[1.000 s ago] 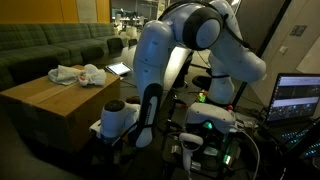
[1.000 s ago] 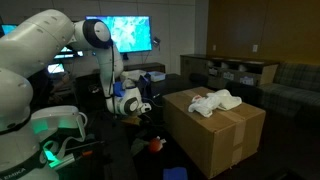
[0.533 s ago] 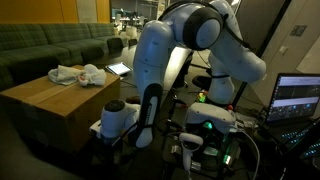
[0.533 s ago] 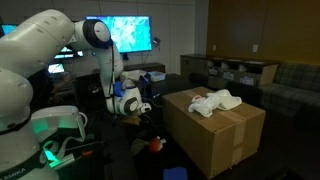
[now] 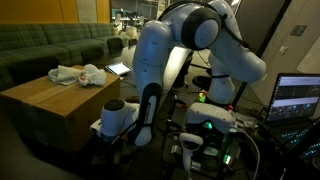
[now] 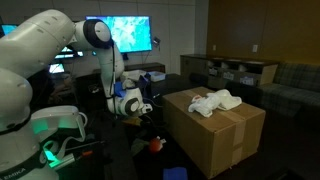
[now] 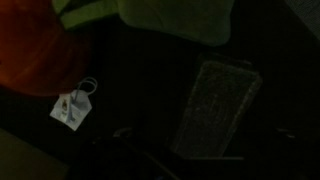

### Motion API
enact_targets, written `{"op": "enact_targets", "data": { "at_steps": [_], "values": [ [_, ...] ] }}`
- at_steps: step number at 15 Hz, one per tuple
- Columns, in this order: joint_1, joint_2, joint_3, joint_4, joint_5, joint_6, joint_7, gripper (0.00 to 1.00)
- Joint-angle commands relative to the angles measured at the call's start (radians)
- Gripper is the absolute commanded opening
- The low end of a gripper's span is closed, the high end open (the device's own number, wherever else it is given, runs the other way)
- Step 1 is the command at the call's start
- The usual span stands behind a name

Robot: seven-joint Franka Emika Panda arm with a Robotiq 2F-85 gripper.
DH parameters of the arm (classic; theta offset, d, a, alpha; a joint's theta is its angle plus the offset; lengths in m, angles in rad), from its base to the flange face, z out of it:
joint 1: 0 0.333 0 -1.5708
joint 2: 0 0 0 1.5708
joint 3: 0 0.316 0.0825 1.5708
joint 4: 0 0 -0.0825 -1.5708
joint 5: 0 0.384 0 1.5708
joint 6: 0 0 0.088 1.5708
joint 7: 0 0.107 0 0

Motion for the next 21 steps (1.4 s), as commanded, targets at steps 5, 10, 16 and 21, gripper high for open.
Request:
{"op": "enact_targets", "data": {
  "at_steps": [5, 10, 16, 21],
  "values": [
    [-0.041, 0.037, 0.032, 0.039, -0.026, -0.046, -0.002, 1.00],
    [-0.058, 0.069, 0.041, 0.067, -0.027, -0.065, 0.001, 1.00],
    [-0.080, 0.065, 0.049, 0.079, -0.031, -0.073, 0.000, 0.49],
    [-0.078, 0.010, 0.040, 0.047, -0.043, -0.101, 0.004, 0.34]
  ]
}}
